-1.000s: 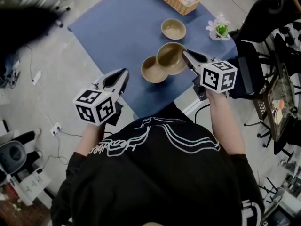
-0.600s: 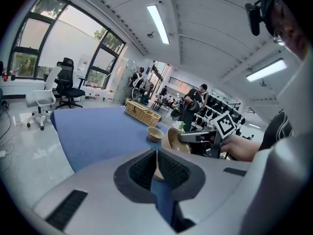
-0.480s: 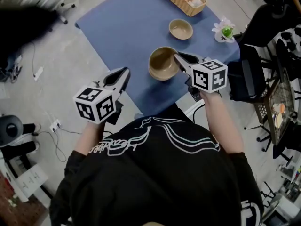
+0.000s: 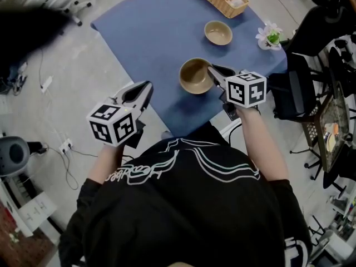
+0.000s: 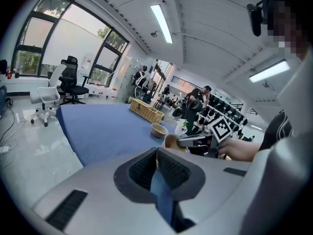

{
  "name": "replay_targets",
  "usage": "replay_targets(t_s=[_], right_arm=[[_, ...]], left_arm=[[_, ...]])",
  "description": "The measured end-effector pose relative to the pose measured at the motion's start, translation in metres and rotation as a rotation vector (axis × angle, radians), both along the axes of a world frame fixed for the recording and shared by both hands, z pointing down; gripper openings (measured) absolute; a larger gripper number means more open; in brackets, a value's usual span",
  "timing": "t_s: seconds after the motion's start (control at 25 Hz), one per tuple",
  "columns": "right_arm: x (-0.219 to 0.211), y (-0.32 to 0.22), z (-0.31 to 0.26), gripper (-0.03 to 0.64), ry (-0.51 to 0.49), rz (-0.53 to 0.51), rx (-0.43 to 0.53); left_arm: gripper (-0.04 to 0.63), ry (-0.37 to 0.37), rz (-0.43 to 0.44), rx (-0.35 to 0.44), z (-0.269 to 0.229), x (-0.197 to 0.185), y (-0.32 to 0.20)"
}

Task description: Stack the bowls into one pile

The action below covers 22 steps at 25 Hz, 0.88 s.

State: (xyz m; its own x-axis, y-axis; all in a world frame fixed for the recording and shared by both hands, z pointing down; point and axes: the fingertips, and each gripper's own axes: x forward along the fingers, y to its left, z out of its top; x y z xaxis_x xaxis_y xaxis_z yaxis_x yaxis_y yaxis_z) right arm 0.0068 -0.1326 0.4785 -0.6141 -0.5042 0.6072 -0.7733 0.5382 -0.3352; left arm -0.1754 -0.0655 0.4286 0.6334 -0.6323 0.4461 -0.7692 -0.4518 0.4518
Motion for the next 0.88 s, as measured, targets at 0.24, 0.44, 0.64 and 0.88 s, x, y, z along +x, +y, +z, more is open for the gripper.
replay_targets(t_s=[0.24,0.44,0.64,0.88], right_arm=[[0.004,0.002,0.018,0.044,0.017,0.013,-0.042],[0.003,0.003,0.028,0.044,0.030,0.018,-0.046],[-0.004,0.006,0.028,0.046,0.104,-0.061,0.027],[-0.008,0.008,0.030,0.167,0.109,-0.116,0.058]], left_arm=[[0.031,0.006,0.005,-0.027,0.009,0.001,0.000],[0.032,0.012,0.017,-0.042,0.013,0.007,0.003],[0.031,0.000,0.020,-0.047,0.016,0.009,0.006],[0.031,-0.015,0.003,-0.054,0.020,0.008,0.006]])
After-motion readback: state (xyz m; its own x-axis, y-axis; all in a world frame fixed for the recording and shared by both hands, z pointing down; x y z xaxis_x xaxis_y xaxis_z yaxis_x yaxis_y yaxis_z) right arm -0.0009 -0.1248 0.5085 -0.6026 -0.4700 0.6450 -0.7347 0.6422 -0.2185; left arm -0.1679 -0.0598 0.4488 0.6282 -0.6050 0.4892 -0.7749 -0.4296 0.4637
